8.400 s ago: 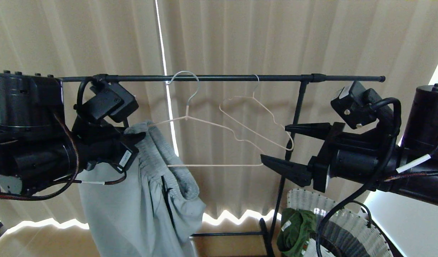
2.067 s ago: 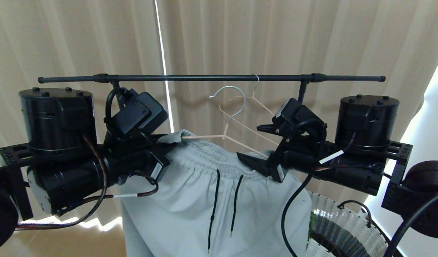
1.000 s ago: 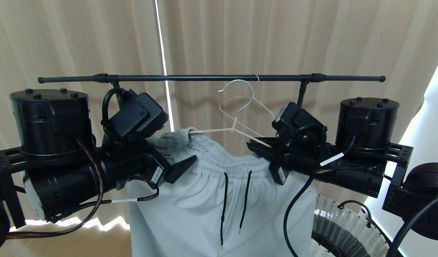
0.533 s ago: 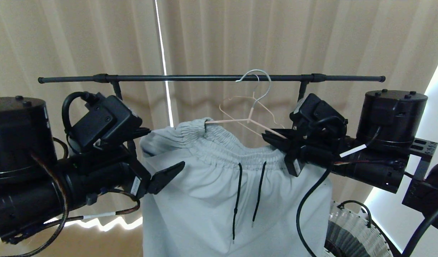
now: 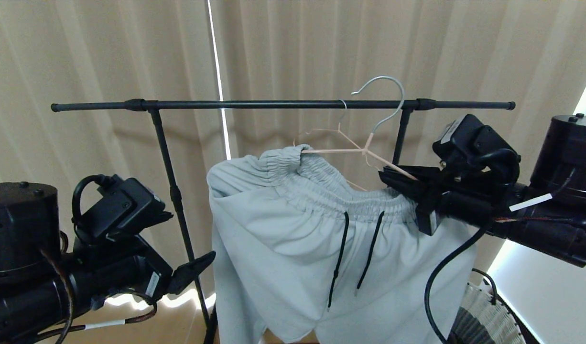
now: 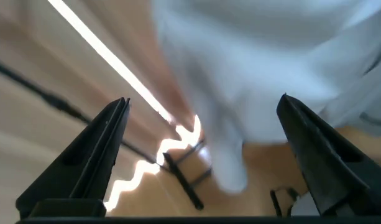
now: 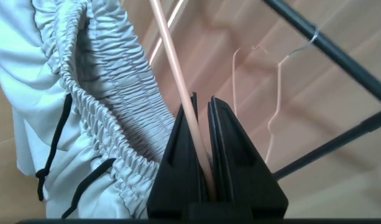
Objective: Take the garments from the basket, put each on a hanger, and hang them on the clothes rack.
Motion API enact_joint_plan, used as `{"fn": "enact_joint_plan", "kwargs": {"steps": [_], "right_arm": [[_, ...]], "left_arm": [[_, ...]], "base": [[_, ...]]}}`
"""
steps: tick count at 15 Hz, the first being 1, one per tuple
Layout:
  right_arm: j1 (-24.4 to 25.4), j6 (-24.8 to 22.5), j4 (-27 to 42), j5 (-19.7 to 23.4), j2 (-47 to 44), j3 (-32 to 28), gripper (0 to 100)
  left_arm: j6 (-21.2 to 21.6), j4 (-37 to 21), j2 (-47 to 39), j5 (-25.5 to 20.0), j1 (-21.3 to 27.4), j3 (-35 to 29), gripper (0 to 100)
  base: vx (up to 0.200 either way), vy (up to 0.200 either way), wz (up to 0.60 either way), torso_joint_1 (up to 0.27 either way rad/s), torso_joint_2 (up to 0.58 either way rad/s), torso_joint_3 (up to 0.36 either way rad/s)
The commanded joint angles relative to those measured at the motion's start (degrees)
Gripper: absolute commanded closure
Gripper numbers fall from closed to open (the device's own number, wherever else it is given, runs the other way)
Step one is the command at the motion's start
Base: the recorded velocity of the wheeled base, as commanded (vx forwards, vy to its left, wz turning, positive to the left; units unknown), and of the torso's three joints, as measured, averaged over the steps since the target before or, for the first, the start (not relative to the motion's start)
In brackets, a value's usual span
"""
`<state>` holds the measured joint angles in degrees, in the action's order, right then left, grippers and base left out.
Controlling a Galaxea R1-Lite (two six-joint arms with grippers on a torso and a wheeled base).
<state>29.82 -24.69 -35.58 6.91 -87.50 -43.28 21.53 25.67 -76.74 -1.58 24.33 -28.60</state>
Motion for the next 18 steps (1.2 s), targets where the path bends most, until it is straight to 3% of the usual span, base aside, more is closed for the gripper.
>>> {"fn": "enact_joint_plan", "kwargs": {"steps": [1,5,7,8,13,15,18], "right_arm": [[0.06,-0.01,0.08,0.12,3.13,1.18,100],[0.42,0.08,-0.01,0.47,5.24,2.50,100],[1.30,0.08,0.08,0.56,5.77,2.58,100],[1.65,0.08,0.08,0.56,5.77,2.58,100],[1.65,0.08,-0.01,0.38,5.77,2.50,100],[0.77,-0.01,0.08,0.03,5.94,2.50,100],[-2.75,-0.01,0.16,-0.06,6.29,2.50,100]], "left_arm": [[0.09,0.61,-5.53,-0.61,-3.68,-0.05,0],[0.36,10.98,-13.26,-3.42,-6.67,0.12,0],[0.44,12.03,-14.14,-3.51,-6.58,0.03,0],[0.44,12.03,-14.14,-3.60,-6.49,-0.14,100],[0.62,15.11,-13.96,-3.42,-6.14,0.47,100],[1.59,17.22,-13.88,-3.16,-9.30,1.79,100],[9.32,19.15,-12.91,-3.25,-18.09,3.55,100]], "base": [[0.000,0.000,0.00,0.000,0.00,0.000],[0.000,0.000,0.00,0.000,0.00,0.000],[0.000,0.000,0.00,0.000,0.00,0.000],[0.000,0.000,0.00,0.000,0.00,0.000],[0.000,0.000,0.00,0.000,0.00,0.000],[0.000,0.000,0.00,0.000,0.00,0.000],[0.000,0.000,0.00,0.000,0.00,0.000]]}}
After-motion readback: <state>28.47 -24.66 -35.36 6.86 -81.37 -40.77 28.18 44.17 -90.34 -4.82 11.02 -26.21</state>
